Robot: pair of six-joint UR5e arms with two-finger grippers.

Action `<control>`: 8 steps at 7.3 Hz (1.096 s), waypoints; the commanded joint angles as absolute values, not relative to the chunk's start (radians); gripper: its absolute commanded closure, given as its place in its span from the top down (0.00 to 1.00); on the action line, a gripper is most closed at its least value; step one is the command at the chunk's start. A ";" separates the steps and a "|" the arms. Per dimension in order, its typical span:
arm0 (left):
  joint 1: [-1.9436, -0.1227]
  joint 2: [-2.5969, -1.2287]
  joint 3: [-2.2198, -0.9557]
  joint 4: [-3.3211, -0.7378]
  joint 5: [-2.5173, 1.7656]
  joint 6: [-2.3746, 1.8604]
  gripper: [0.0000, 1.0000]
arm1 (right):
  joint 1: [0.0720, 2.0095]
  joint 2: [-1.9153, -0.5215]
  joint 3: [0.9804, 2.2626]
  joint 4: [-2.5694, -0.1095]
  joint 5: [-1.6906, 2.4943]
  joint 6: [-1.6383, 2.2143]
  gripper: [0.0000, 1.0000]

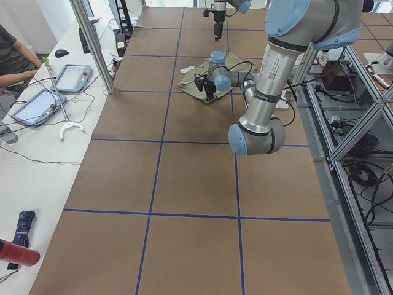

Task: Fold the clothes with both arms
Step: 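Push the shirt edge farther from the robot with the left gripper, turning it lengthwise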

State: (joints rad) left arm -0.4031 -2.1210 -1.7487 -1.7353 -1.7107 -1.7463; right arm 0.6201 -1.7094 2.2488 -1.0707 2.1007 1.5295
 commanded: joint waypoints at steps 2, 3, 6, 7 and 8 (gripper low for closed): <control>-0.555 -2.189 -1.564 -1.836 -1.701 -1.576 0.00 | 0.624 -1.707 2.243 -1.071 2.091 1.528 1.00; -0.615 -2.200 -1.528 -1.851 -1.701 -1.484 0.00 | 0.623 -1.706 2.241 -1.071 2.089 1.528 1.00; -0.722 -2.351 -1.231 -2.063 -1.669 -1.310 0.00 | 0.624 -1.698 2.241 -1.071 2.091 1.528 1.00; -0.724 -2.450 -1.042 -2.197 -1.623 -1.302 0.00 | 0.624 -1.698 2.240 -1.071 2.091 1.528 1.00; -0.727 -2.497 -0.978 -2.239 -1.606 -1.301 0.00 | 0.624 -1.700 2.237 -1.071 2.089 1.528 1.00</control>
